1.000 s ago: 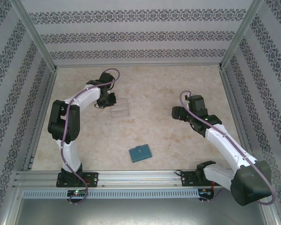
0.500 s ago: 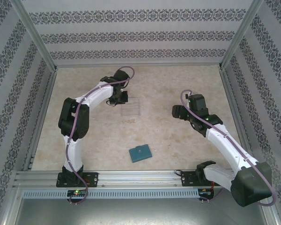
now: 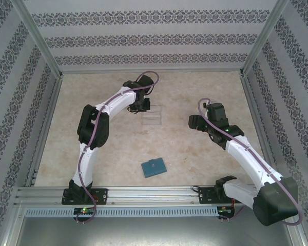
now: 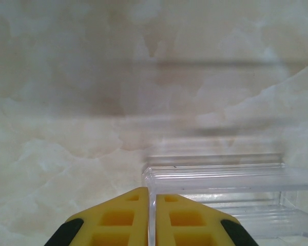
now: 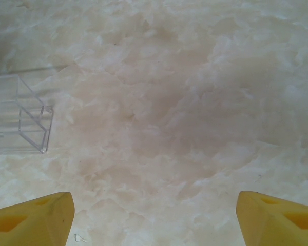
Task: Take the credit cards out of the card holder
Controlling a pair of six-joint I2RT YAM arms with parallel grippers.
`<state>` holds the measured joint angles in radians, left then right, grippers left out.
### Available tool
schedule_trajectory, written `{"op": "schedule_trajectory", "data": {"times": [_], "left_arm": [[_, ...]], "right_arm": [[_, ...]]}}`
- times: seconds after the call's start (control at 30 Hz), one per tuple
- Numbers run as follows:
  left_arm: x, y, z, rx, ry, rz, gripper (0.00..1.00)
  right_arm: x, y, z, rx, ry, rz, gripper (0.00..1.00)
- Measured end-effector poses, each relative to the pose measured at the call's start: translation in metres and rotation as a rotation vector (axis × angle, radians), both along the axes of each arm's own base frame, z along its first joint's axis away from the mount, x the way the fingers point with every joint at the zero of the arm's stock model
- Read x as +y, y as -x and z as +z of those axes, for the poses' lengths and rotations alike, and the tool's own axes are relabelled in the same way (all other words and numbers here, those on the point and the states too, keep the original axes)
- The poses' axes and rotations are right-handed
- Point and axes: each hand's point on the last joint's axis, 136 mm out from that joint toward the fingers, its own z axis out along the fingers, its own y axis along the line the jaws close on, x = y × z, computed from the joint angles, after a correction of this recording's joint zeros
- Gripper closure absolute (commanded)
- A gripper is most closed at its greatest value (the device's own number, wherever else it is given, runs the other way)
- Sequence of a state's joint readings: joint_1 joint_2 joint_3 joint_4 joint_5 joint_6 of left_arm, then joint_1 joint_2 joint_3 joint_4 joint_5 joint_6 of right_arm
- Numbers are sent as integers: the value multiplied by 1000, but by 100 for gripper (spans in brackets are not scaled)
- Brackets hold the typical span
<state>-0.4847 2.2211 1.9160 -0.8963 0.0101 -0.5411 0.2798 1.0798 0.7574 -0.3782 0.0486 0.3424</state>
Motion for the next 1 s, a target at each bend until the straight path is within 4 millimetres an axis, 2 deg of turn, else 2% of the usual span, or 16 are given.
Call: {"op": "schedule_trajectory", "data": {"times": [0.5, 0.63, 0.77, 0.87, 1.0], "left_arm": [[2, 2, 1, 10, -4, 17, 75], [2, 3, 12, -7, 5, 16, 71], [5, 7, 37, -46, 21, 14, 69], [10, 16, 58, -74, 34, 10, 66], [21, 33, 73, -89, 36, -5, 63]], "right_arm": [[4, 5, 3, 18, -9, 19, 20], [22, 8, 7, 20, -47, 116, 20], [50, 19, 7, 27, -75, 299, 20], [72, 29, 7, 24, -84, 436, 19], [104, 42, 5, 7, -77, 616, 16]]}}
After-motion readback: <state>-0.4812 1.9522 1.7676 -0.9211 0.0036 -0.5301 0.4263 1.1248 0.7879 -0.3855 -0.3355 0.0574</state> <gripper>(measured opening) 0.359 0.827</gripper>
